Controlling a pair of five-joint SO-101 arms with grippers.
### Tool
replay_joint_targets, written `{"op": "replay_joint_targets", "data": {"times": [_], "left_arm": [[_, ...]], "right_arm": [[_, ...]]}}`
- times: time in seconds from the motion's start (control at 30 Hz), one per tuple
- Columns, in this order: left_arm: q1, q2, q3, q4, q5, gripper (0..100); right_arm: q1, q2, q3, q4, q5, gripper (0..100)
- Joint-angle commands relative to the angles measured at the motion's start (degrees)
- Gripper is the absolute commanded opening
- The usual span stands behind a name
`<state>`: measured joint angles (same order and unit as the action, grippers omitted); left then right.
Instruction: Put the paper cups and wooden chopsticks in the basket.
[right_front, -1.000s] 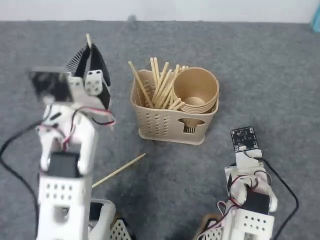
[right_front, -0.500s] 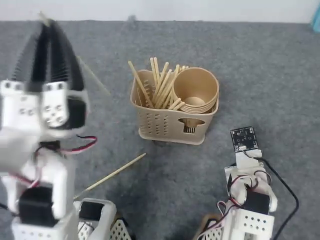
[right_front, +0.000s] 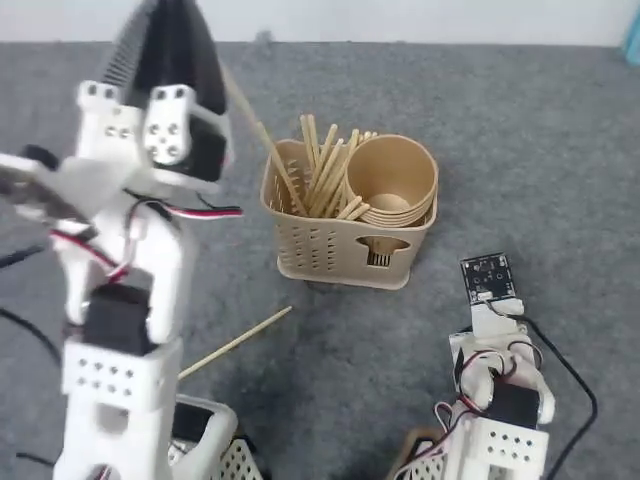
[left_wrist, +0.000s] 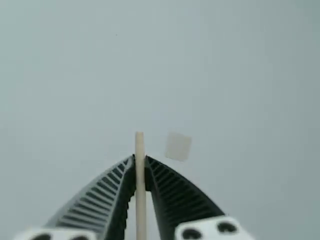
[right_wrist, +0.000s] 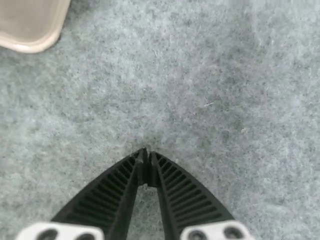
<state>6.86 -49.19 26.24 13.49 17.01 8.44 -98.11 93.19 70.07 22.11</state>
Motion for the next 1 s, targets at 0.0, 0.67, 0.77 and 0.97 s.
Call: {"op": "replay_joint_targets", "data": {"times": [0.0, 0.67, 0.77, 0.97], "left_arm": [[0.88, 0.26, 9.98, -10.46, 0.70, 1], [6.95, 0.09, 46.37, -26.46, 0.79, 1], [6.51, 0.09, 47.08, -26.29, 0.70, 1], [3.34, 0.00, 45.05, -26.11, 0.70, 11]], "right_arm": [[-0.04, -0.57, -0.97, 0.48, 0.62, 0.6], [-0.22, -0.57, -0.88, 0.04, 0.62, 0.6], [-0.22, -0.57, -0.88, 0.04, 0.62, 0.6], [-0.22, -0.57, -0.88, 0.04, 0.62, 0.6]]}}
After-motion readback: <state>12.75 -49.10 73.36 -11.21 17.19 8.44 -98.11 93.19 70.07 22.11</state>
